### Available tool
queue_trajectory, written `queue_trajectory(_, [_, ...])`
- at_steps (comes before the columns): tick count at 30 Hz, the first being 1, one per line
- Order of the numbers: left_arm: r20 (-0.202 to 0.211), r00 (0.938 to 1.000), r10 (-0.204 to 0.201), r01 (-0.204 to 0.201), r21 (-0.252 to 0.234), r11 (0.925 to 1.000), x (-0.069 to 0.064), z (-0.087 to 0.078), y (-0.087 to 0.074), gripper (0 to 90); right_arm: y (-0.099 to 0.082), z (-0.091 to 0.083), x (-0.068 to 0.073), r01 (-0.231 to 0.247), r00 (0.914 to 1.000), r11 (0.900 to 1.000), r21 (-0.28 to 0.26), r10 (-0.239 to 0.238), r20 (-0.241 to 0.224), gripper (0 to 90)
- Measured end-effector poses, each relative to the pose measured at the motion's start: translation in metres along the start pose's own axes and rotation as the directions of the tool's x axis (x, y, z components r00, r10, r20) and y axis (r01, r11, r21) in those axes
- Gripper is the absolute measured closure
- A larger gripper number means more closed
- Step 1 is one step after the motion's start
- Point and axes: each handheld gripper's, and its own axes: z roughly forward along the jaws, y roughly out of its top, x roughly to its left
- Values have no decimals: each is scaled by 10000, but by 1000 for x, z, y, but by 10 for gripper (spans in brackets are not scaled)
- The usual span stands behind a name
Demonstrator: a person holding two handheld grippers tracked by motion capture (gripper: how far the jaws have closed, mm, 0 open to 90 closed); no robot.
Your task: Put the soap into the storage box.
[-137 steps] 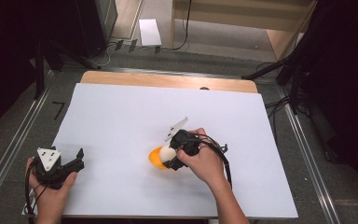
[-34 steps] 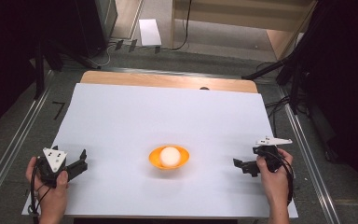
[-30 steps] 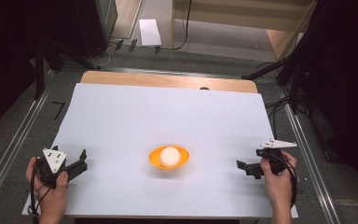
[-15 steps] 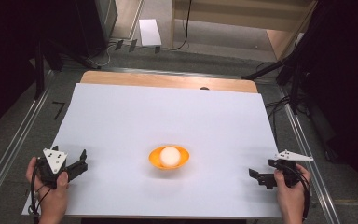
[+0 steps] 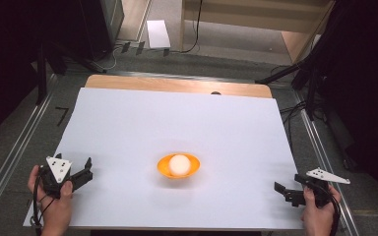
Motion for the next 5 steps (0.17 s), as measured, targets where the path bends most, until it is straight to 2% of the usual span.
queue_trajectory(1, [-12, 10000, 31, -31, -10, 10000, 0, 0, 0, 139, -1, 0, -2, -105, 9999, 9999, -67, 105, -59, 0])
queue_trajectory(5, [2, 10000, 33, -33, 37, 10000, -1, 0, 0, 139, 1, 1, -2, -40, 9999, 10000, -45, 39, -96, 0])
